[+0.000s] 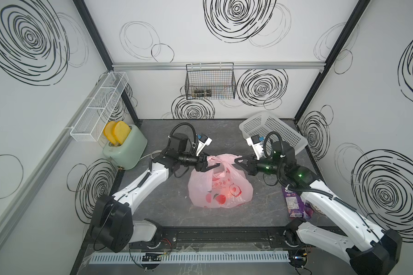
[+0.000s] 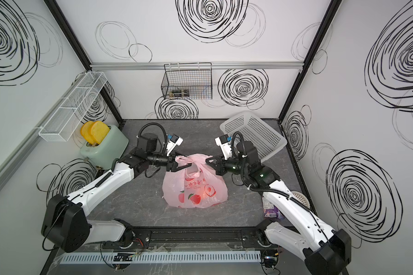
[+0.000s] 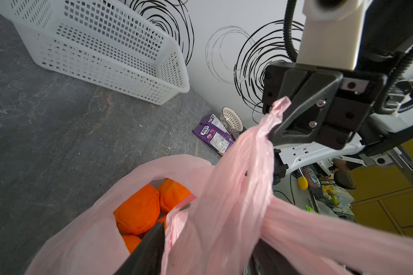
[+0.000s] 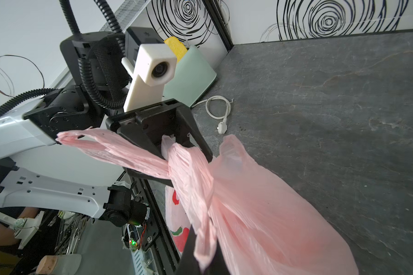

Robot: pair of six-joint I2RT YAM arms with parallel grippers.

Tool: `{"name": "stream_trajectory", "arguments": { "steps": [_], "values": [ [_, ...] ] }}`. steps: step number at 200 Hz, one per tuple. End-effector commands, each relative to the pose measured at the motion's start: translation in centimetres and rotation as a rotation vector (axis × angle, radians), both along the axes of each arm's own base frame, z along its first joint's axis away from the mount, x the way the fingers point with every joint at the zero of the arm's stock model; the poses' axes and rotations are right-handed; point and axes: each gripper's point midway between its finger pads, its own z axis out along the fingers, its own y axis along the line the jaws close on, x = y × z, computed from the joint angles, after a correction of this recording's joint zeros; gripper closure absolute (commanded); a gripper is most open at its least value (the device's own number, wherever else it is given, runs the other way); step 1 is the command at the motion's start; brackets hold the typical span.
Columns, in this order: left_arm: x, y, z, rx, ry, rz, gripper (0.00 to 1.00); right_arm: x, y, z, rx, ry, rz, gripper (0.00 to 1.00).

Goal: Place the oranges into plastic bags & tie knots
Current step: Tie the plastic bag at the center of the board.

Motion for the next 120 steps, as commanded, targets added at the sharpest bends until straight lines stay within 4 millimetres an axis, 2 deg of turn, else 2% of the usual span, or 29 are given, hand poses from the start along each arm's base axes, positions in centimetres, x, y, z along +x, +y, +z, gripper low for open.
{"name": "stream_trajectory", "arguments": {
  "steps": [1,44,77,102,120],
  "values": [
    [-1.2,-0.3,1.9,-0.032,-0.089,-0.062,0.36,0.1,0.2,1.6,0.041,-0.034,-0.012,1.00],
    [-1.7,-0.6,2.4,-0.042,-0.123,-0.082,0.29,0.5,0.7,1.7,0.041,-0.030,-0.009,1.00],
    [-0.9,-0.7,3.5,-0.063,-0.151,-0.039,0.28,0.4,1.2,1.6,0.039,-0.027,0.007,1.00],
    [0.0,-0.8,3.5,-0.066,-0.139,-0.011,0.32,-0.2,1.4,1.6,0.038,-0.023,0.024,1.00],
    [0.6,-0.8,3.3,-0.069,-0.120,0.000,0.42,-0.8,1.6,1.6,0.041,-0.023,0.037,1.00]
  ]
}}
